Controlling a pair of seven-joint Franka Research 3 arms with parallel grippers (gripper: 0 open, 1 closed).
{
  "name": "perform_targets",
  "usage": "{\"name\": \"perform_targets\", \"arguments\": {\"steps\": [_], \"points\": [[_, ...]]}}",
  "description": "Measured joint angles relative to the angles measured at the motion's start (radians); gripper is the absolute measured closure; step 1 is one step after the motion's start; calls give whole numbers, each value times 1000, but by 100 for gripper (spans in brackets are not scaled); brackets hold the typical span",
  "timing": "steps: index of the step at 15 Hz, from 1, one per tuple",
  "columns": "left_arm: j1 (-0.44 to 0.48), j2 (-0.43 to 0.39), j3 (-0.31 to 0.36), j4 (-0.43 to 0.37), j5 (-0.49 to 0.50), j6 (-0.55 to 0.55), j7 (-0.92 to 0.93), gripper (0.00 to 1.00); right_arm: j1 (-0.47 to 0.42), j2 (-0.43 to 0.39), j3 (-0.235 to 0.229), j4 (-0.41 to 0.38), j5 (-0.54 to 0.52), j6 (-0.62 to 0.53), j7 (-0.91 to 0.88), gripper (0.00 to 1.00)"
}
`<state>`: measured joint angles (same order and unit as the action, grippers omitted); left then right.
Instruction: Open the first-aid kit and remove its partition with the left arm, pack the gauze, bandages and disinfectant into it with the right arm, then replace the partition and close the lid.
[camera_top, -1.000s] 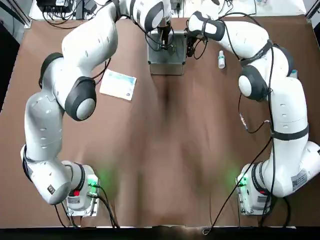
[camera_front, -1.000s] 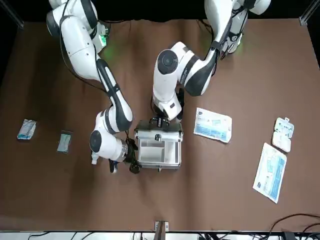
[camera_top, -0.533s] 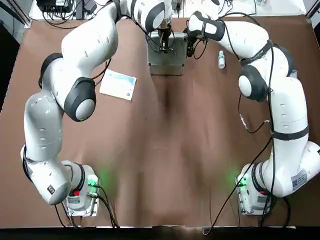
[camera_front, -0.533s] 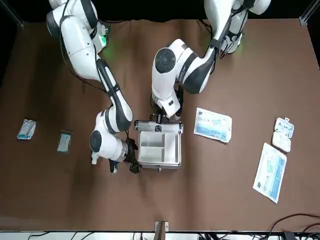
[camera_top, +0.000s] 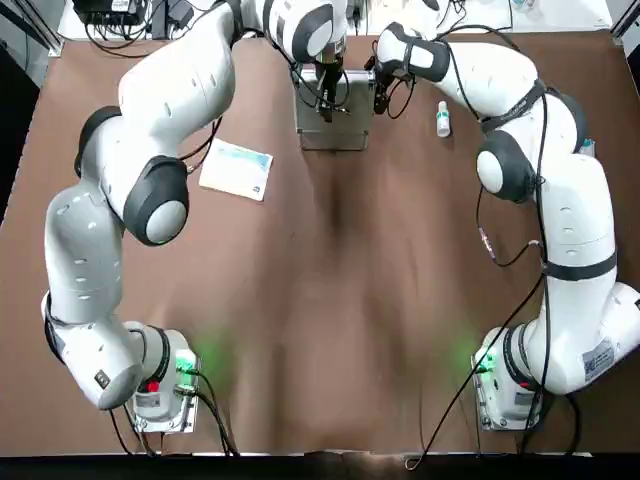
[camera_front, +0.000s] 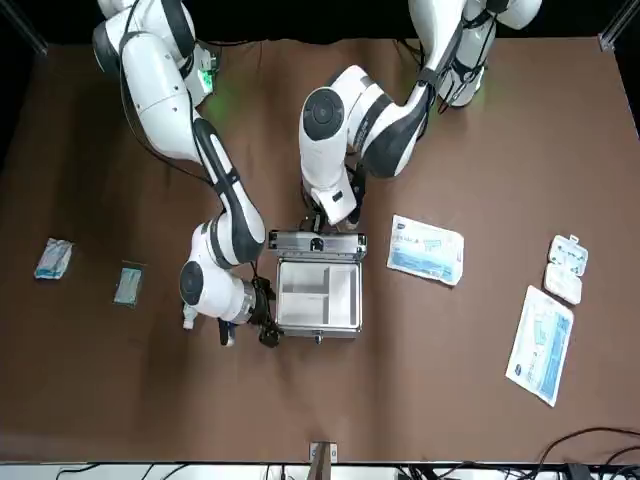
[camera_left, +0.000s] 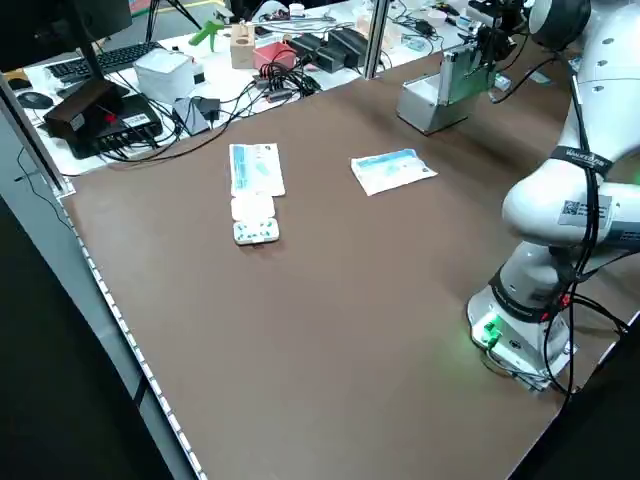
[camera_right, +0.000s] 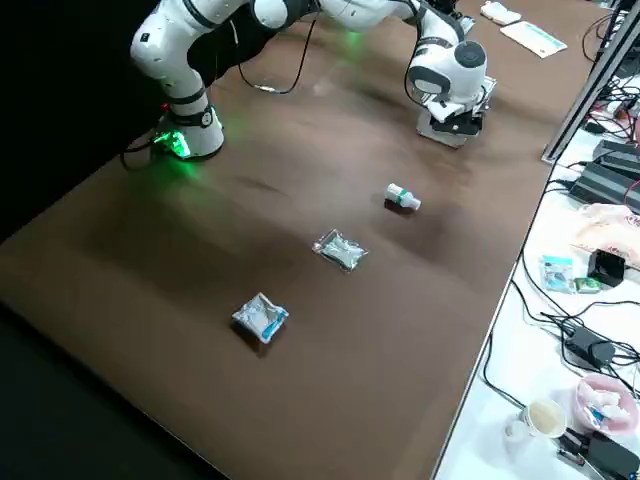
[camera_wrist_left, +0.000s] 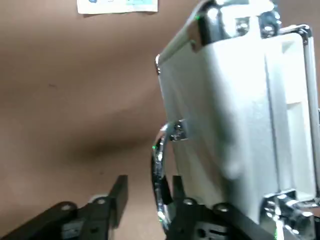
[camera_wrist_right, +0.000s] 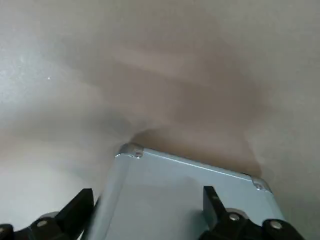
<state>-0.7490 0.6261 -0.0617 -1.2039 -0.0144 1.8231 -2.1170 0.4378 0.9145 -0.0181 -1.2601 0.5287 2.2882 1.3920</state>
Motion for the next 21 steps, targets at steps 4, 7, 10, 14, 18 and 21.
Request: {"name": "perform_targets", "arguments": {"steps": [4, 7, 10, 14, 18, 21], "points": [[0, -17, -5, 0, 0, -68, 0, 43, -1, 0, 1, 0, 0, 0, 0, 4], [0, -36, -16, -4, 0, -144, 0, 34, -1, 0, 1, 1, 0, -2, 0, 4], [0, -55, -38, -28, 0, -178, 0, 32, -1, 1, 1, 2, 0, -3, 0, 4], [4, -152, -40, -29, 0, -277, 83, 23, -2, 2, 2, 5, 0, -8, 0, 4], [48, -233, -36, -30, 0, -309, 247, 20, -3, 2, 2, 7, 0, -11, 0, 4], [86, -231, -31, -30, 0, -278, 510, 19, -3, 2, 2, 8, 0, -13, 0, 4]]}}
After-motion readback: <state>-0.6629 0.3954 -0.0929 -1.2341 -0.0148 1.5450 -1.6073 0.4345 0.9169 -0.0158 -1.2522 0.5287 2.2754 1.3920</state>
